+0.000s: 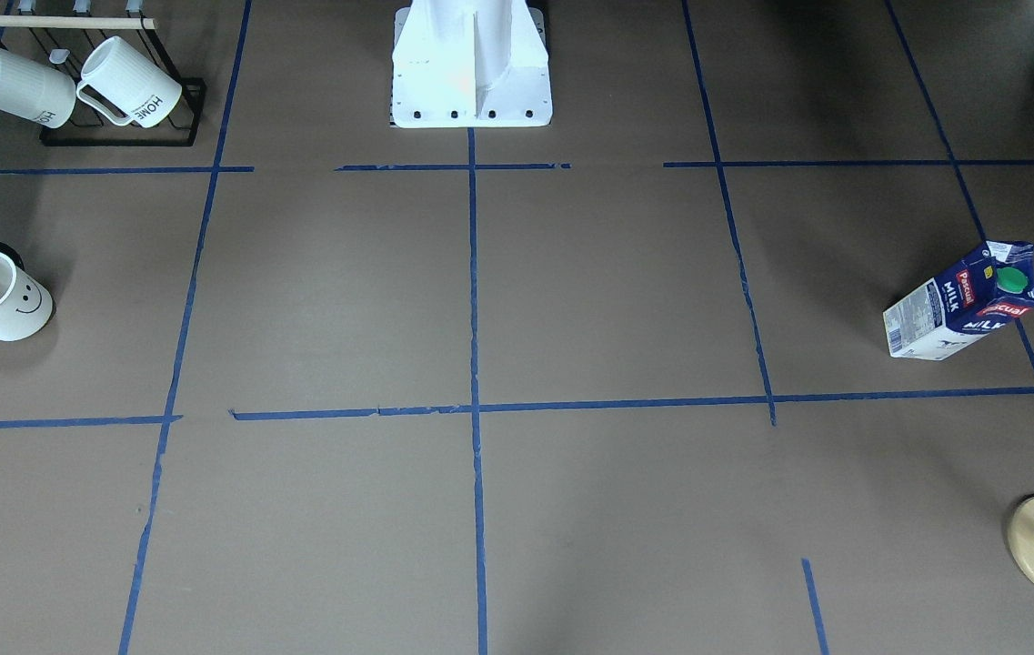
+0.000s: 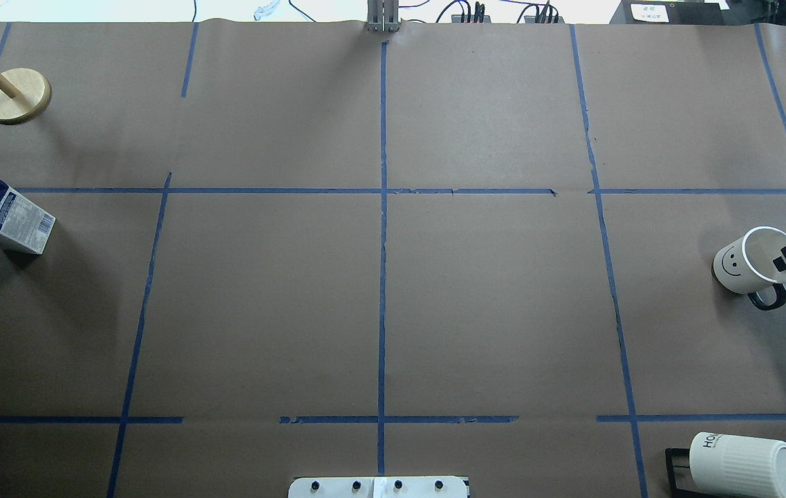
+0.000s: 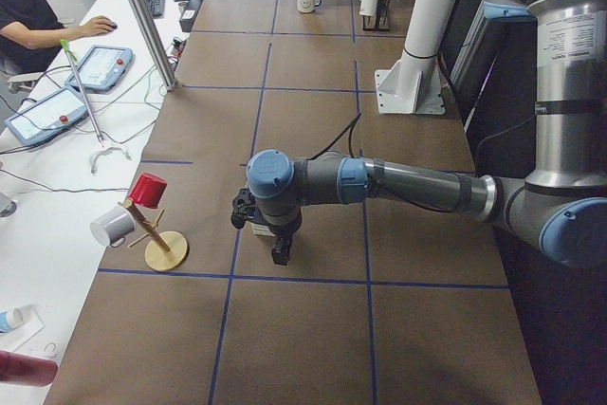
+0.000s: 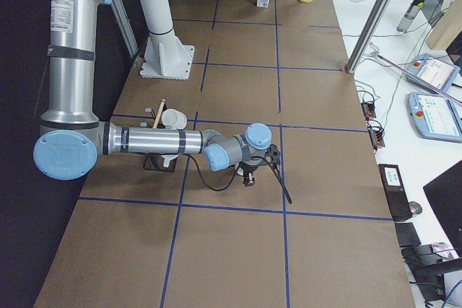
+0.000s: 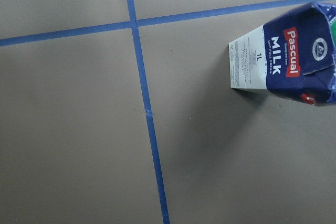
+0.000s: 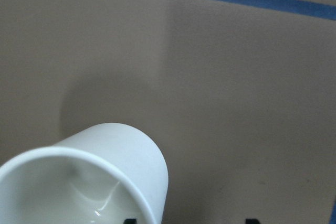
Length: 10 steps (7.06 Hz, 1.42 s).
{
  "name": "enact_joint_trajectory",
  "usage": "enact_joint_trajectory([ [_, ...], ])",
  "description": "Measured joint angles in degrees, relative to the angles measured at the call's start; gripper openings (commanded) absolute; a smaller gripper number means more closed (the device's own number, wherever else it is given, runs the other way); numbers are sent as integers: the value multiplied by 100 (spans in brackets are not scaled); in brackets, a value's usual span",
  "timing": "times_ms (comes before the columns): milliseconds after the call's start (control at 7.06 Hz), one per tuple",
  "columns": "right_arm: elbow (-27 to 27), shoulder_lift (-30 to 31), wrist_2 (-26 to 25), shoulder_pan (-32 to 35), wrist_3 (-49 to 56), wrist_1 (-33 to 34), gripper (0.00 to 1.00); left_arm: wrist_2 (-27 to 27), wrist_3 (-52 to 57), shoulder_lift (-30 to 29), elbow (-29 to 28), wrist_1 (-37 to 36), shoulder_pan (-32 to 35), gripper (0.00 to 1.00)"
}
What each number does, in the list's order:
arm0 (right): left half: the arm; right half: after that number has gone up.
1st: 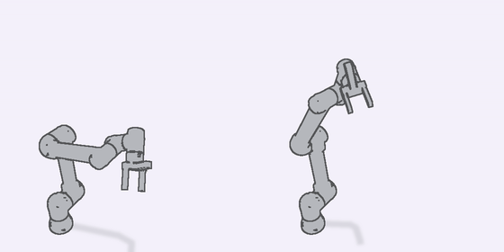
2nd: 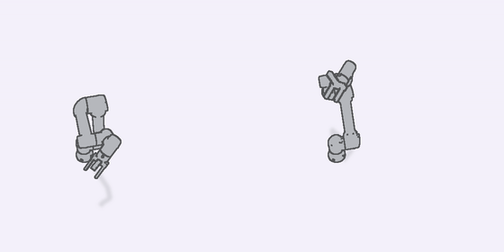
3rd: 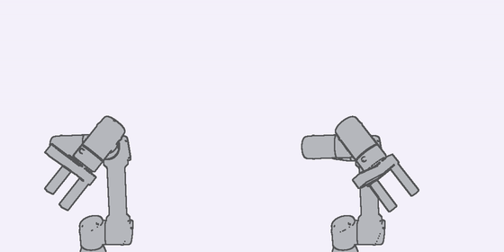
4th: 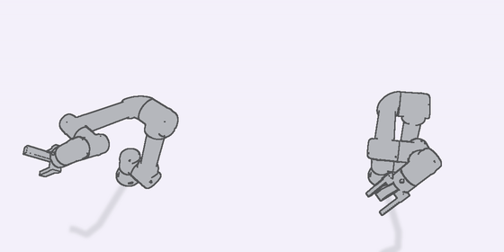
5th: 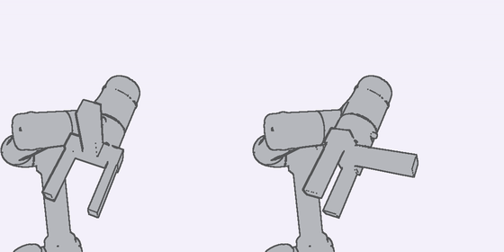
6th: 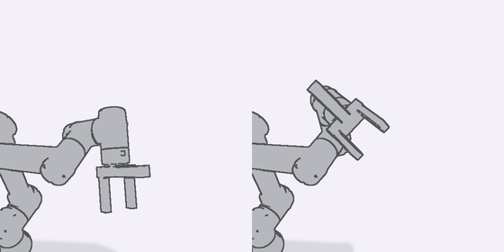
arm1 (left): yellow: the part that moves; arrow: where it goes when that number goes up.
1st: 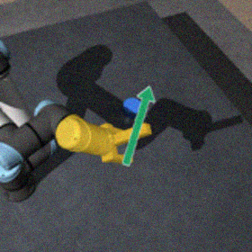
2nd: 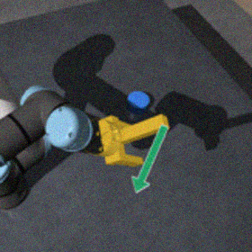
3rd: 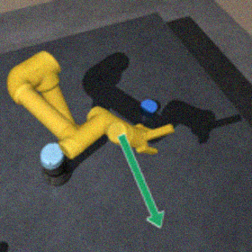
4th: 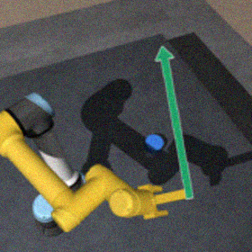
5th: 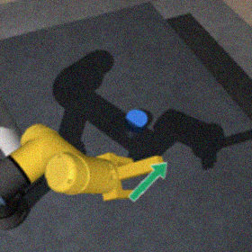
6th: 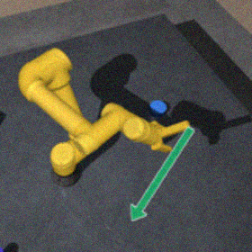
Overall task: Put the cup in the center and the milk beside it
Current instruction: 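Reach the right gripper to the white mug and grasp its rim, then carry the white mug with the right gripper to the table center and set it down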
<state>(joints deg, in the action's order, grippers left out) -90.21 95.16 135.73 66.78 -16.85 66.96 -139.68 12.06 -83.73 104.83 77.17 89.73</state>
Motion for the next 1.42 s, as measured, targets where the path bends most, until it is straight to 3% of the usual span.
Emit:
enact_joint_trajectory([
  [283,-160,-112,-22,-132,-123,-76,0,-21,0,4,14,0,0,100],
  [566,-823,-475,-51,-540,-929,344,0,-46,4,19,28,0,0,100],
  [991,-1320,-1940,-308,-1685,-3440,925,0,-58,5,24,7,0,0,100],
  [1133,-1214,-2684,-656,-2037,-3966,1447,0,-77,1,24,-13,6,0,100],
  [1416,-280,-4084,-1207,-2470,-4590,2133,0,-135,-4,24,-12,23,0,100],
])
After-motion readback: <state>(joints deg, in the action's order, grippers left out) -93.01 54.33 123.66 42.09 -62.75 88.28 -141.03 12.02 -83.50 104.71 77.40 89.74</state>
